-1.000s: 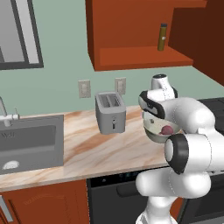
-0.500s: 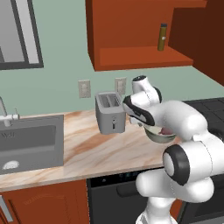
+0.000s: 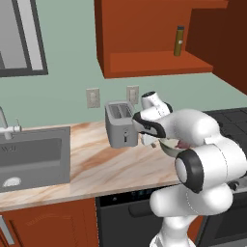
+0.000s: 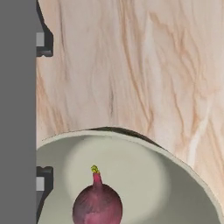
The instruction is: Pick the onion from the cabinet and place it in the bowl. Then pick the bowl and place it in the sink. Then turn on the sink facuet.
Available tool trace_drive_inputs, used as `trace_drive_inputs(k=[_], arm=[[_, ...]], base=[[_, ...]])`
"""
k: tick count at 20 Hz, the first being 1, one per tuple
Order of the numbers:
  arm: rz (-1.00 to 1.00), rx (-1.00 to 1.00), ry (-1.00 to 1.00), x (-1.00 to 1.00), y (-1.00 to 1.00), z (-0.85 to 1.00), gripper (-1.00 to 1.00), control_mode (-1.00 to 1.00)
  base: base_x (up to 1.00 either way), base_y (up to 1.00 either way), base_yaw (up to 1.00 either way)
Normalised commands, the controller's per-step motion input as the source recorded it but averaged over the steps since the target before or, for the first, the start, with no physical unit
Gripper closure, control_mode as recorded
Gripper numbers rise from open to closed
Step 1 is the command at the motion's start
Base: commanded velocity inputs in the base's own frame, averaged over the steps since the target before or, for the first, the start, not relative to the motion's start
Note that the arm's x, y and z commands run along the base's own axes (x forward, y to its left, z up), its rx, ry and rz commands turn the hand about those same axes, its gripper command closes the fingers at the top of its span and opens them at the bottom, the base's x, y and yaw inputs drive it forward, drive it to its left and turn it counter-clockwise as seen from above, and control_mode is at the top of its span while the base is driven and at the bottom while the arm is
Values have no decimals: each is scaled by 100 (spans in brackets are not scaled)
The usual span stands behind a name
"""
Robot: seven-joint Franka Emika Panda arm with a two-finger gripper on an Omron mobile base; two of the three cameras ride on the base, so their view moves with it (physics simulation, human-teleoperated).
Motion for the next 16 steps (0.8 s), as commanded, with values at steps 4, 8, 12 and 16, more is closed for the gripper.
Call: trace_drive_inputs(k=[4,8,12,16], arm=[[6,0,9,0,-2,-44,-100,-100],[4,0,0,0,-15,-13,-100,-100],[2,0,0,0,-23,-1,-100,-100],[4,0,0,0,-21,-5,-100,-100]], base=[[0,0,0],[0,0,0],[0,0,0],[0,0,0]])
